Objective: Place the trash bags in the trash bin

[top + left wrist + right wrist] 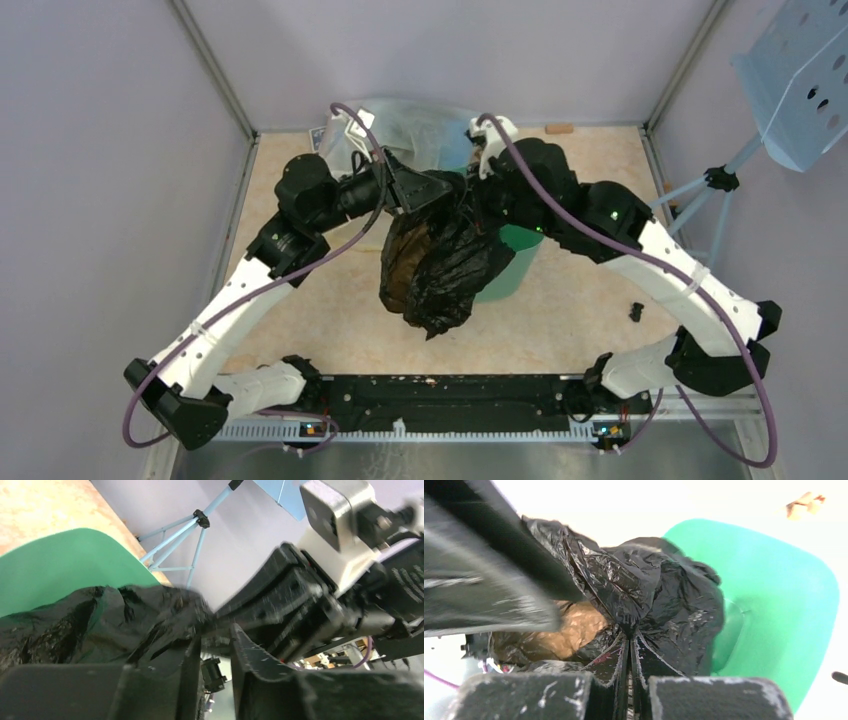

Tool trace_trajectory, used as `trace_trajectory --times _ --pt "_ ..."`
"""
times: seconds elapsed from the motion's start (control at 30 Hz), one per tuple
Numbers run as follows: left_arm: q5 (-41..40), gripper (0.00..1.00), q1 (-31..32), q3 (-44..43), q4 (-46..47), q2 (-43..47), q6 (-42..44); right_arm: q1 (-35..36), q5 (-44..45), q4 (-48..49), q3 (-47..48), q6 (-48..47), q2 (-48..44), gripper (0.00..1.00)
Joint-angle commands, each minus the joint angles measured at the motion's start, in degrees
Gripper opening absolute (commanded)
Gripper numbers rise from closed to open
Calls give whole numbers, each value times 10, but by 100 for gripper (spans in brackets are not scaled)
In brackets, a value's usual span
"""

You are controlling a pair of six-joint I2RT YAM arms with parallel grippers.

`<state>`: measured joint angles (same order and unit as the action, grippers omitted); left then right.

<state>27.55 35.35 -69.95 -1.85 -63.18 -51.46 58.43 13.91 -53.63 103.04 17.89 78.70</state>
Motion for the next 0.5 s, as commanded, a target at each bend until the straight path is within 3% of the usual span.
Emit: trace_trajectory --times 0.0,0.2,0.47 --pt "-23 41 2 -67 -73 1 66 -64 -16 15 5 16 -39 0" --pt "-67 77 2 -125 -227 12 158 -110 -66 6 18 10 -35 0" --pt "-133 91 2 -119 -368 84 256 -119 -89 -7 38 3 -23 0"
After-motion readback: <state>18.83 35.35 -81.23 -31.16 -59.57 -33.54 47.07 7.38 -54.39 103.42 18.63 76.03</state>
